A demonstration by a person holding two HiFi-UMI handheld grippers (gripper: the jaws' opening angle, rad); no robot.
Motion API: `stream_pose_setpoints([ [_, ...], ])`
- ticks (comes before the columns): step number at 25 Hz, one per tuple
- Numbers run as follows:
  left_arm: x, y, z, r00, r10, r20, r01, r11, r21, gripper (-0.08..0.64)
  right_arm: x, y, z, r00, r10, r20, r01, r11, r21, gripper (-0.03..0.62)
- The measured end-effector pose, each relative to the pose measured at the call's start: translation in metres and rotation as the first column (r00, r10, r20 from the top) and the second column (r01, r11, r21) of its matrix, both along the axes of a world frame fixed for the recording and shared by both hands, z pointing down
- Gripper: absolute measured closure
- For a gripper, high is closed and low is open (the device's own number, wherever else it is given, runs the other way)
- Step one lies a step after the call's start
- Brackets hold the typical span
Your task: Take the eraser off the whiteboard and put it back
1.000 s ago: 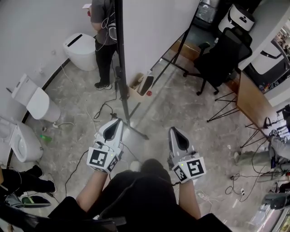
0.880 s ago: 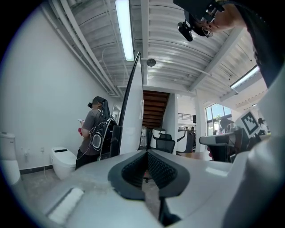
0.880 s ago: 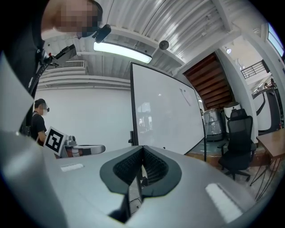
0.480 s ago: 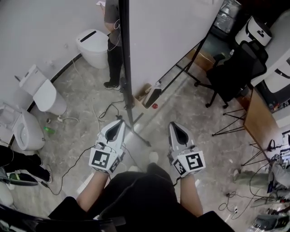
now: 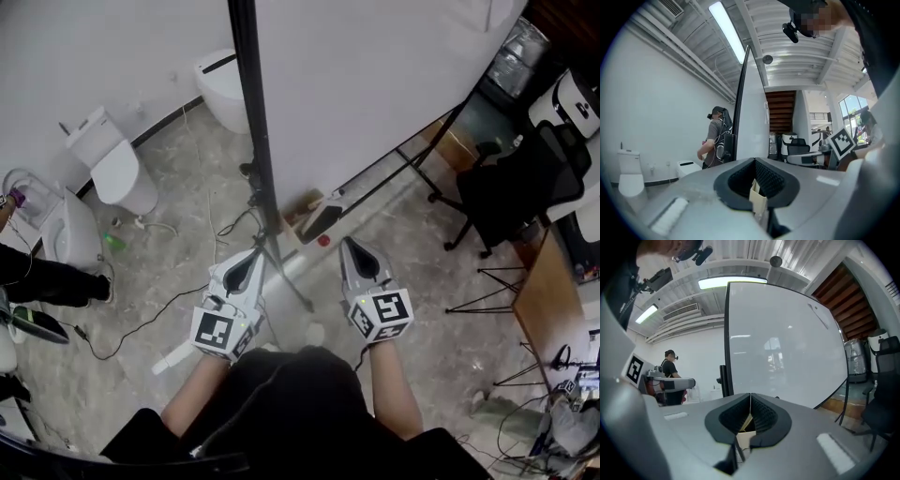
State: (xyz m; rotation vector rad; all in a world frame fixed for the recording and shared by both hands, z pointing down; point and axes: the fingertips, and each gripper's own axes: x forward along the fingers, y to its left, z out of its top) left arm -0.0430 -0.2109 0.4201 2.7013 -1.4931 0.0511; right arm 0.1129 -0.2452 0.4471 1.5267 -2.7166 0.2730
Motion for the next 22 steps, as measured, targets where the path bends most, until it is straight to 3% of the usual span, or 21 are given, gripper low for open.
stream_pose_setpoints([
  [3,0.005,-0.004,0.001,0.999,-0.044,0.009,0.044,0.999,-0.008,0.555,0.003,-0.019,0.008,0.999,-0.033,0.004,0.033,0.999,-0.014,0.572],
  [15,0.007,-0.006,0.010,0.985,-0.169,0.020,0.170,0.984,-0.061,0.555,-0.002,-0.065,0.051,0.995,-0.095,0.002,0.095,0.990,-0.101,0.434],
  [22,-0.004,-0.004,0.009,0.986,-0.168,0.008,0.168,0.985,-0.030,0.555,-0.010,-0.082,0.068,0.997,-0.065,0.044,0.071,0.986,-0.149,0.313],
])
